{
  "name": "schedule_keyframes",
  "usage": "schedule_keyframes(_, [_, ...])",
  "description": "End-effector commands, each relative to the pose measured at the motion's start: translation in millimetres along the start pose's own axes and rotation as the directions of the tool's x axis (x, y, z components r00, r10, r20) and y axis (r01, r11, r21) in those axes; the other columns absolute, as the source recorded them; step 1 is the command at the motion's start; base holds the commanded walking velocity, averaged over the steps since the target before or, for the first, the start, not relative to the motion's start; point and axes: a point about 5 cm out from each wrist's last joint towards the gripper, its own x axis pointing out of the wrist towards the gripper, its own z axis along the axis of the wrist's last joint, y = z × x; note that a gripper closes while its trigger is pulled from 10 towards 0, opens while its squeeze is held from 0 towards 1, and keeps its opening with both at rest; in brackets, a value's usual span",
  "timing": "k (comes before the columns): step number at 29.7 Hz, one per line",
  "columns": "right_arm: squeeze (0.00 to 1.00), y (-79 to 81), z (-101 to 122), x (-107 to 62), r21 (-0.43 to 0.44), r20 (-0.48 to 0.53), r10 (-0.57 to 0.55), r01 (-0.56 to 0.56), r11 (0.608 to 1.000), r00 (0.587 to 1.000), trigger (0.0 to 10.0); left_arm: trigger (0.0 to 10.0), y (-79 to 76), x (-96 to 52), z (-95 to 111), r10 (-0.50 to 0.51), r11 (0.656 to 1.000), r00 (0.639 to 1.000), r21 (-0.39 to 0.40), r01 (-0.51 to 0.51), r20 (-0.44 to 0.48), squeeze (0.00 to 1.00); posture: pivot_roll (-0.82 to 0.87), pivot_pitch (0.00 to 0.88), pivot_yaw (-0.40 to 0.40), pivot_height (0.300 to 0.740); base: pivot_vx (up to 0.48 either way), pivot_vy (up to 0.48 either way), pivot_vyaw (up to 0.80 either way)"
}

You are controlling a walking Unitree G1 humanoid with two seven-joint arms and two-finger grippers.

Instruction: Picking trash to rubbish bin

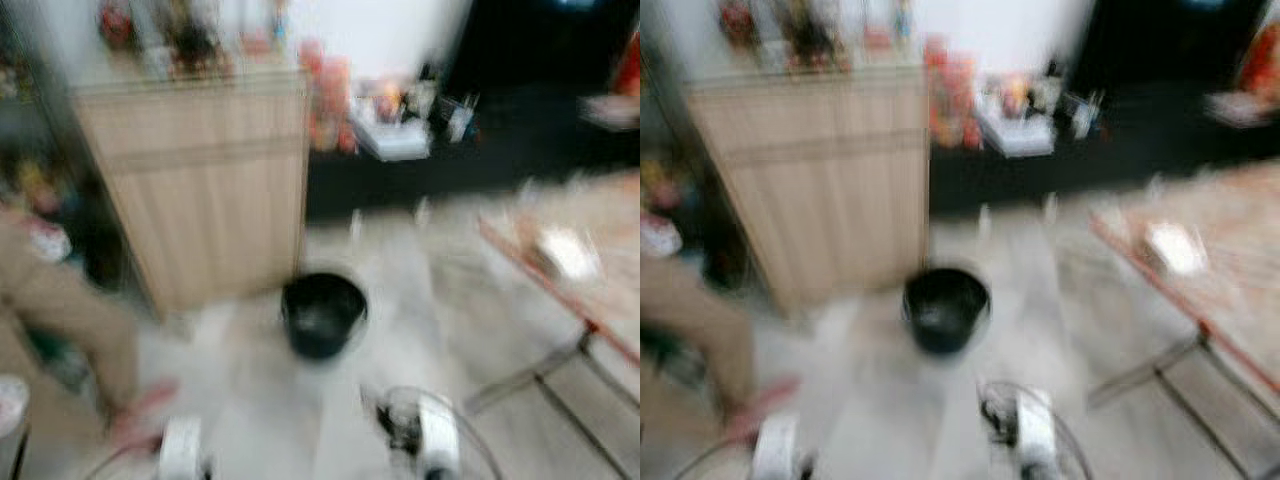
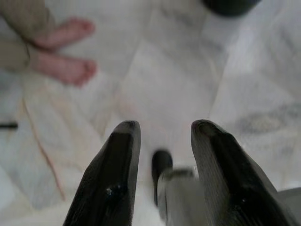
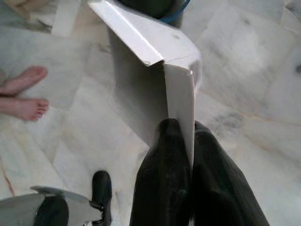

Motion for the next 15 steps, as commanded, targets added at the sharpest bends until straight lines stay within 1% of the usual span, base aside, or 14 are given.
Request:
schedule_keyframes(1, [0.00, -11.2, -3.1, -2.7, 0.000, -0.009, -0.031, 0.031, 1.000, 0.999, 10.0, 10.0, -7.5, -0.1, -3.7, -0.019, 1.000, 1.000, 0.001, 0.019, -0.017, 0.00, 0.02, 0.000, -0.044, 0.740, 0.274, 0.000, 0.00])
schedule_keyframes(8, [0.00, -11.4, -3.9, -2.8, -0.008, -0.013, -0.034, 0.034, 0.999, 0.999, 10.0, 10.0, -8.4, 0.4, -1.6, -0.021, 1.000, 1.000, 0.002, 0.022, -0.010, 0.00, 0.02, 0.000, -0.045, 0.740, 0.275, 0.000, 0.00])
schedule_keyframes(11, [0.00, -10.4, -4.0, -2.4, -0.035, -0.021, -0.038, 0.037, 0.999, 0.999, 10.0, 10.0, -8.6, 0.5, -1.1, -0.025, 1.000, 1.000, 0.004, 0.025, -0.009, 0.00, 0.02, 0.000, -0.044, 0.740, 0.273, 0.000, 0.00])
schedule_keyframes(15, [0.00, -9.6, -3.1, -2.3, -0.030, -0.012, -0.032, 0.032, 0.999, 0.999, 10.0, 10.0, -8.1, 0.6, -0.8, -0.024, 1.000, 1.000, 0.003, 0.024, -0.008, 0.00, 0.03, 0.000, -0.046, 0.740, 0.277, 0.000, 0.00])
